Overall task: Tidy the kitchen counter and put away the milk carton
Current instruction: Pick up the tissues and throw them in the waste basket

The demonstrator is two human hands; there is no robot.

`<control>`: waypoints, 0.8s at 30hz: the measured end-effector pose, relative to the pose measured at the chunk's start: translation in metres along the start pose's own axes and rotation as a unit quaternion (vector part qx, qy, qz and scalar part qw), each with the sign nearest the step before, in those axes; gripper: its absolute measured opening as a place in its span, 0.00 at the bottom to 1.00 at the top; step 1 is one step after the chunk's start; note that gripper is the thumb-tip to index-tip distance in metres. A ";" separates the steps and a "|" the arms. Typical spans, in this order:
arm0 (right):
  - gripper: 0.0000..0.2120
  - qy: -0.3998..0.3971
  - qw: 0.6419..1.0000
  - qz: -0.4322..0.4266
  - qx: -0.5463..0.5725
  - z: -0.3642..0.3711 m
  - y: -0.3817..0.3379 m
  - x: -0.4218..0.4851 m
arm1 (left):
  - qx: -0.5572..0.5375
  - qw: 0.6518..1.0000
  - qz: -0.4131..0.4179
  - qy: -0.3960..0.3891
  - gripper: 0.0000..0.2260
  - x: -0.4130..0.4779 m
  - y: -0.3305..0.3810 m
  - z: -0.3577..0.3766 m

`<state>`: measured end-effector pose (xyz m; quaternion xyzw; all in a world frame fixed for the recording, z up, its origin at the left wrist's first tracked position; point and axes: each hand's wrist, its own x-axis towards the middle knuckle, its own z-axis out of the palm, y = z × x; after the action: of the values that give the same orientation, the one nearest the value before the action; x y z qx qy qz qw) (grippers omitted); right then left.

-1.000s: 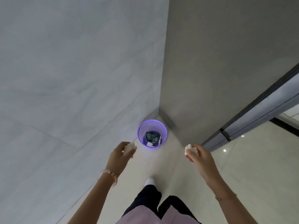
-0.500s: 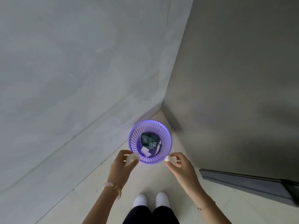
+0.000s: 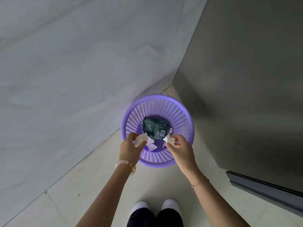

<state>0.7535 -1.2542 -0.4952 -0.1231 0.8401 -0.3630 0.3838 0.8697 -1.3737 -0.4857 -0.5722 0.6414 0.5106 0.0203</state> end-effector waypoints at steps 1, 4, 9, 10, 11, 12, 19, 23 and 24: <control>0.11 -0.008 1.000 0.007 0.018 0.000 -0.001 -0.001 | 0.008 1.000 0.001 -0.008 0.17 0.000 0.001 -0.001; 0.16 -0.012 0.999 0.030 0.033 -0.010 -0.004 -0.015 | 0.019 0.999 0.009 -0.025 0.19 -0.013 0.008 -0.012; 0.14 -0.009 0.997 0.075 0.027 -0.054 -0.036 -0.074 | 0.030 0.999 0.012 -0.040 0.14 -0.071 0.045 -0.057; 0.11 -0.011 0.996 0.082 0.017 -0.066 -0.044 -0.090 | 0.034 0.998 0.009 -0.046 0.12 -0.087 0.054 -0.068; 0.08 -0.011 0.996 0.088 0.013 -0.077 -0.054 -0.108 | 0.039 0.998 0.003 -0.050 0.11 -0.105 0.063 -0.080; 0.09 -0.013 0.995 0.097 0.008 -0.089 -0.066 -0.127 | 0.042 0.998 -0.005 -0.053 0.11 -0.125 0.073 -0.093; 0.11 0.013 0.990 0.141 0.018 -0.170 -0.141 -0.276 | 0.053 0.995 0.005 -0.083 0.08 -0.274 0.139 -0.182; 0.11 0.018 0.989 0.144 0.008 -0.208 -0.158 -0.344 | 0.086 0.991 0.031 -0.097 0.09 -0.333 0.160 -0.214; 0.11 0.014 0.989 0.146 0.004 -0.215 -0.155 -0.360 | 0.087 0.990 0.029 -0.104 0.10 -0.345 0.161 -0.218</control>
<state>0.8275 -1.0785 -0.0911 0.0074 0.8529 -0.3085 0.4212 0.9888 -1.3036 -0.0693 -0.4930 0.6944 0.5099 0.1216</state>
